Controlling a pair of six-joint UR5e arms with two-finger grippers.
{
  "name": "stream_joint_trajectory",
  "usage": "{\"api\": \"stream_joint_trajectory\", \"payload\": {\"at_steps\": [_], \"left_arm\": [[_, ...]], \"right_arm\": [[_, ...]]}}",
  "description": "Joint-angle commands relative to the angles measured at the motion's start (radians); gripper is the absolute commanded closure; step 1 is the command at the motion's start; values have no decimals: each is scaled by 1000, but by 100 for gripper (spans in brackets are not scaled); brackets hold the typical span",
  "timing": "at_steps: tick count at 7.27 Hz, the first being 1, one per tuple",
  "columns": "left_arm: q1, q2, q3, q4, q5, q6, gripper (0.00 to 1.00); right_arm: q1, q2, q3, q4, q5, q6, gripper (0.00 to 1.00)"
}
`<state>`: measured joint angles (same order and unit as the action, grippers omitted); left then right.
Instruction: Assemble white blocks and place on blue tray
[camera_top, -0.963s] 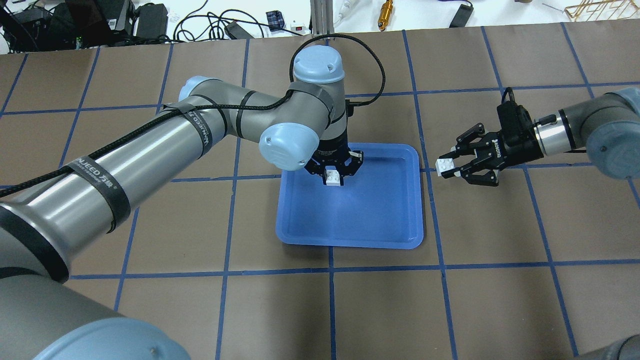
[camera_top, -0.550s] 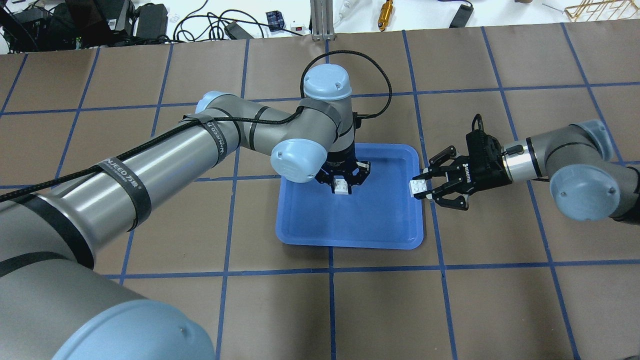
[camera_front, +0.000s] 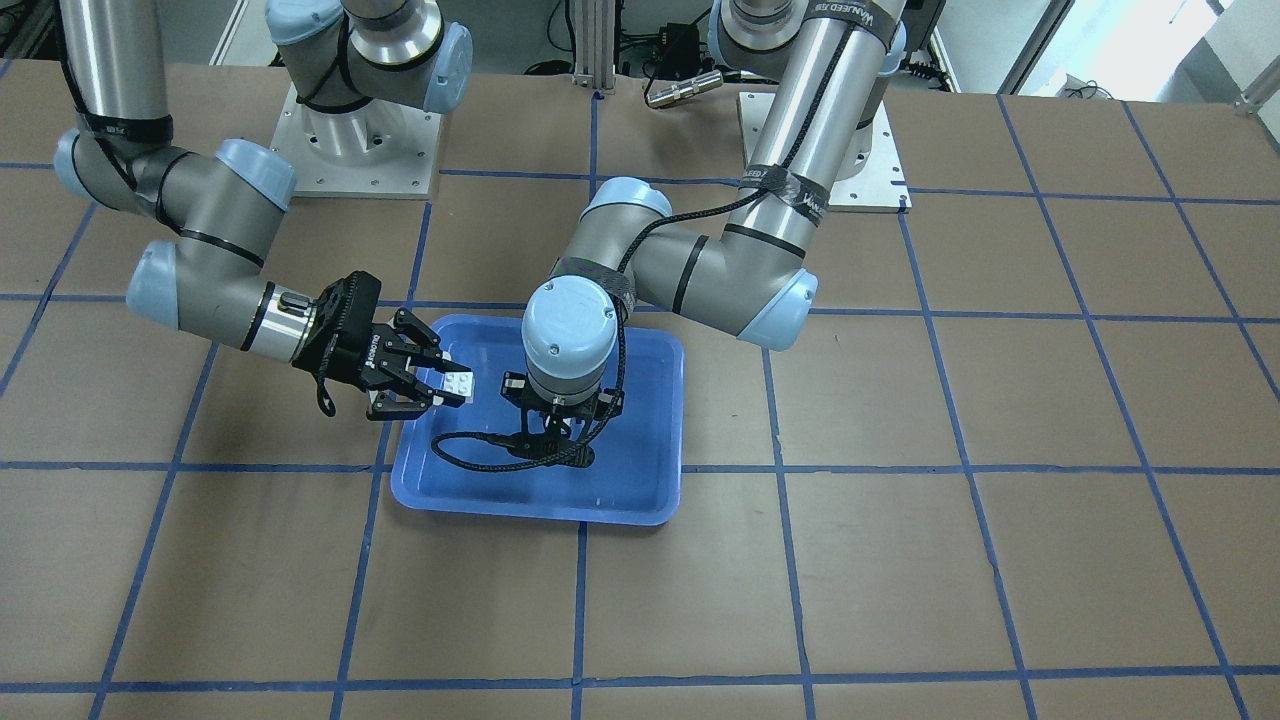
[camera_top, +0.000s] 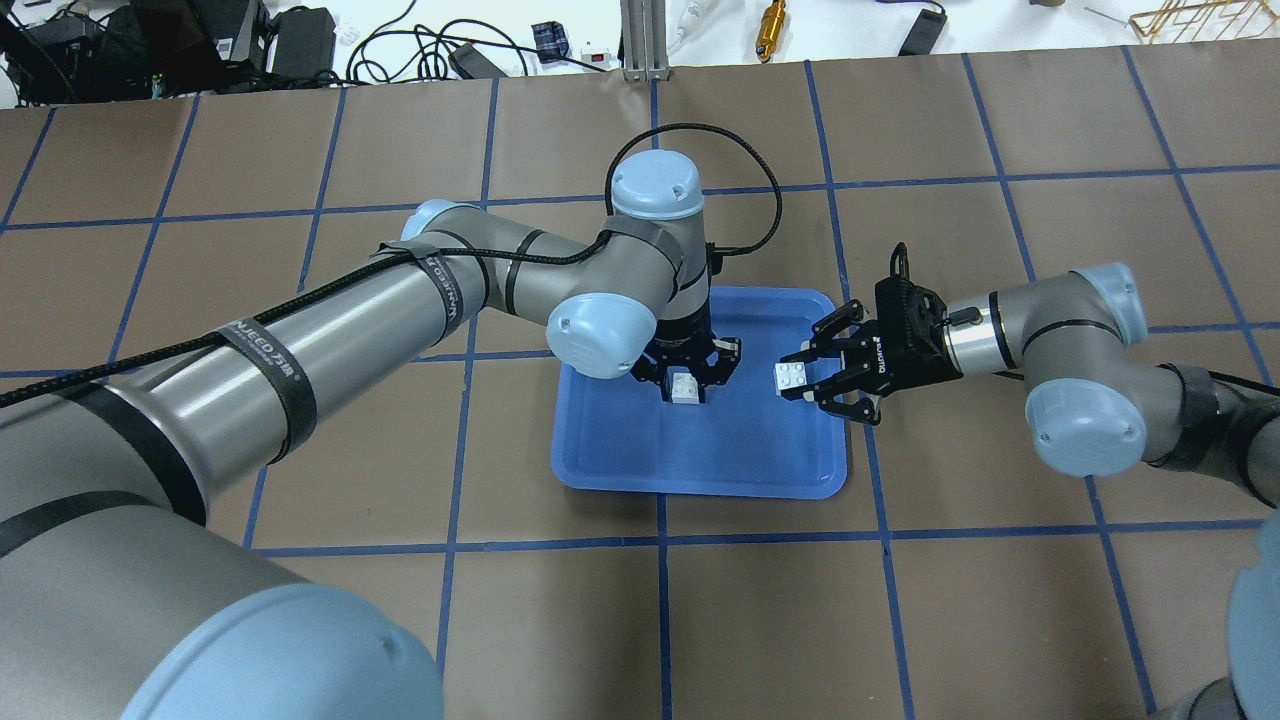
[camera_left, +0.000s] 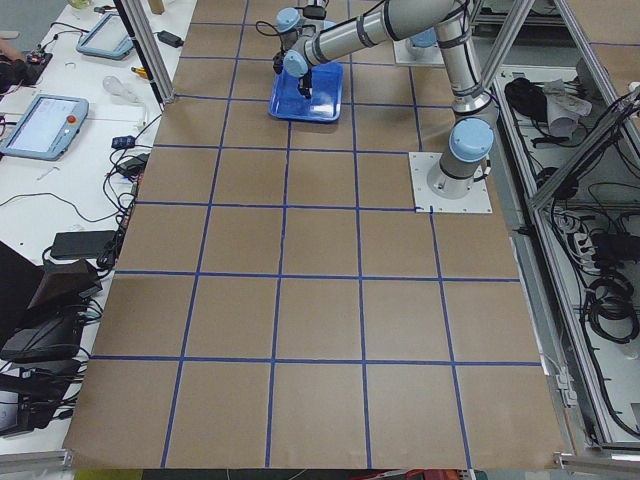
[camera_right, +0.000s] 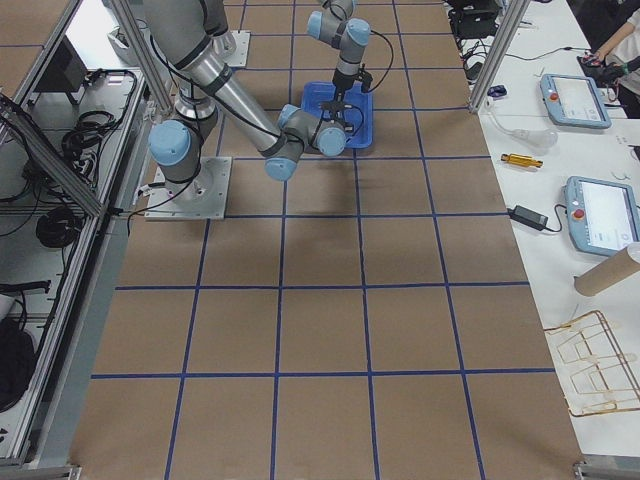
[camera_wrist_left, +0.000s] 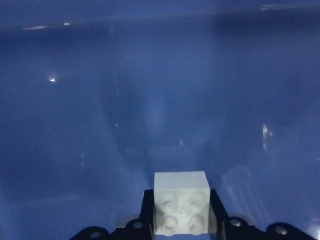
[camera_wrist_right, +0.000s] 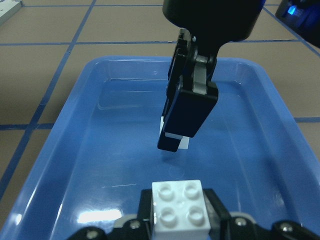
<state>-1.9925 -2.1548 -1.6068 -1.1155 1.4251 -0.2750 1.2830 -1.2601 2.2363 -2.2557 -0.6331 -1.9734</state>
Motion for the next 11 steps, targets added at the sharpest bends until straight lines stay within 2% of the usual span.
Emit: {"api": "stream_joint_trajectory", "payload": {"at_steps": [1,3,5,7,11], "left_arm": [[0,3,-1,2,0,-15,0],[0,10,-1,2,-2,-16,0],[11,61,11,-19,17,2,0],[99,133,31,-90,67,44,0],[266,289,134,-334,161,196,0]], "right_arm": [[18,22,0,-53,0,33,100],[19,27,2,-53,1,37,100],[33,57,0,-94,3,38,100],[45,90,-15,-110,3,45,100],[99,145,-58,-153,9,97,100]]}}
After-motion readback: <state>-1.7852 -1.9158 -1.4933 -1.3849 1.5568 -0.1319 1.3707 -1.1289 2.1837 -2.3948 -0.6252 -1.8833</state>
